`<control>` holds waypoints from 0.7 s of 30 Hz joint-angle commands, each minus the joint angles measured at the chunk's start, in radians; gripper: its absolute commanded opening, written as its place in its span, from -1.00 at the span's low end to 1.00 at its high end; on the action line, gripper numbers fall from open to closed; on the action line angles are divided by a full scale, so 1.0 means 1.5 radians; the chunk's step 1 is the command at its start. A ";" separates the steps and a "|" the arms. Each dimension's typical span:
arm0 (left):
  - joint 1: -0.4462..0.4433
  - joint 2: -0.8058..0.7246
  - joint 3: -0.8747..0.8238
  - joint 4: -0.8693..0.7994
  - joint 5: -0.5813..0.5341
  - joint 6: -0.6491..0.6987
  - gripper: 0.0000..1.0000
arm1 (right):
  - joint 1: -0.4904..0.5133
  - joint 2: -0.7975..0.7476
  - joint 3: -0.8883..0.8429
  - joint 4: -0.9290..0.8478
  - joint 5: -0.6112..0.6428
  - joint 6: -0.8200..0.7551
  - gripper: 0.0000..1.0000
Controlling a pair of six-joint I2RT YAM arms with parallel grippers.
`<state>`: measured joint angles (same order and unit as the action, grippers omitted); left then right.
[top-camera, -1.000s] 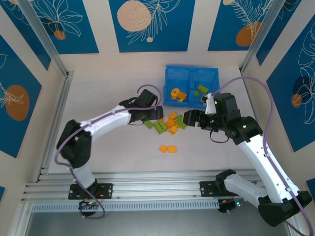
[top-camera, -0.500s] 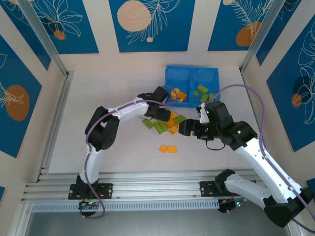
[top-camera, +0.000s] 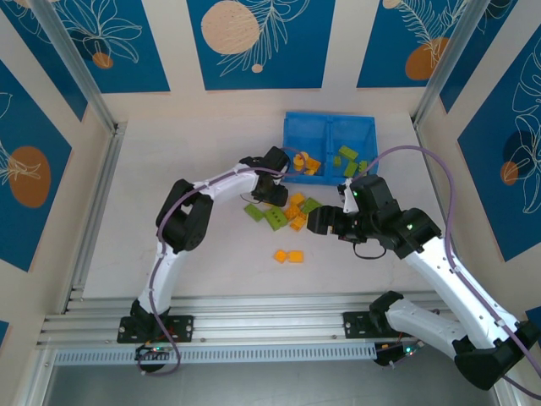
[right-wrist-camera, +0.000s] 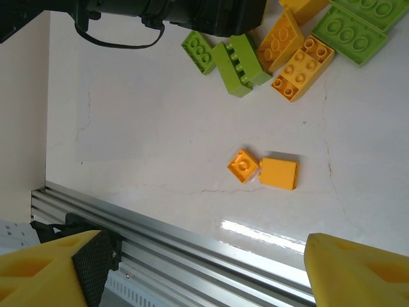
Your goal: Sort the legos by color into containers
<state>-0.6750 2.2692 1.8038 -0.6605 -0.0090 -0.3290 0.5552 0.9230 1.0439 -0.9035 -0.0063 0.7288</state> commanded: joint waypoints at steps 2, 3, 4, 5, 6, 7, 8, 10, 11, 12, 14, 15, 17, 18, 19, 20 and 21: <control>0.004 -0.036 0.004 -0.037 0.037 -0.007 -0.06 | 0.004 0.005 0.002 -0.004 0.001 0.016 0.62; 0.004 -0.059 0.003 -0.037 0.042 -0.011 -0.06 | 0.004 0.004 0.004 -0.003 0.003 0.018 0.62; 0.004 -0.083 0.002 -0.035 0.045 -0.015 -0.06 | 0.004 0.003 0.007 -0.003 0.007 0.021 0.61; 0.002 -0.110 0.003 -0.030 0.044 -0.018 -0.06 | 0.004 0.001 0.009 -0.004 0.013 0.025 0.62; 0.001 -0.135 0.008 -0.027 0.043 -0.018 -0.06 | 0.005 -0.001 0.011 -0.004 0.019 0.028 0.62; -0.001 -0.153 0.016 -0.026 0.039 -0.016 -0.06 | 0.004 -0.004 0.013 -0.004 0.022 0.031 0.62; -0.004 -0.168 0.031 -0.027 0.036 -0.012 -0.06 | 0.005 -0.007 0.014 -0.002 0.028 0.033 0.62; -0.007 -0.182 0.071 -0.035 0.033 -0.002 -0.06 | 0.004 -0.010 0.015 0.000 0.037 0.035 0.62; -0.008 -0.181 0.092 -0.038 0.029 0.005 -0.07 | 0.005 -0.012 0.016 -0.001 0.043 0.037 0.62; -0.010 -0.177 0.115 -0.037 0.024 0.012 -0.06 | 0.004 -0.013 0.017 -0.002 0.048 0.037 0.62; -0.009 -0.157 0.155 -0.027 0.005 0.028 -0.06 | 0.004 -0.016 0.015 -0.003 0.059 0.040 0.62; -0.010 -0.139 0.183 -0.019 -0.005 0.040 -0.07 | 0.004 -0.017 0.013 -0.002 0.064 0.043 0.62; -0.010 -0.093 0.232 0.009 -0.016 0.072 -0.08 | 0.003 -0.023 0.007 0.002 0.071 0.049 0.62; -0.010 -0.065 0.264 0.025 -0.015 0.095 -0.07 | 0.003 -0.025 0.005 0.001 0.075 0.054 0.62; -0.010 -0.037 0.297 0.035 -0.012 0.123 -0.07 | 0.003 -0.026 0.004 0.000 0.079 0.058 0.63; -0.009 0.002 0.341 0.038 -0.019 0.145 -0.05 | 0.003 -0.027 0.004 -0.004 0.083 0.063 0.64; -0.008 0.042 0.393 0.034 -0.031 0.155 -0.05 | 0.003 -0.027 0.006 -0.012 0.086 0.067 0.66</control>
<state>-0.6838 2.1735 2.2902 -0.6216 -0.0135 -0.2043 0.5564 0.9001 1.0451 -0.9039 0.0872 0.7940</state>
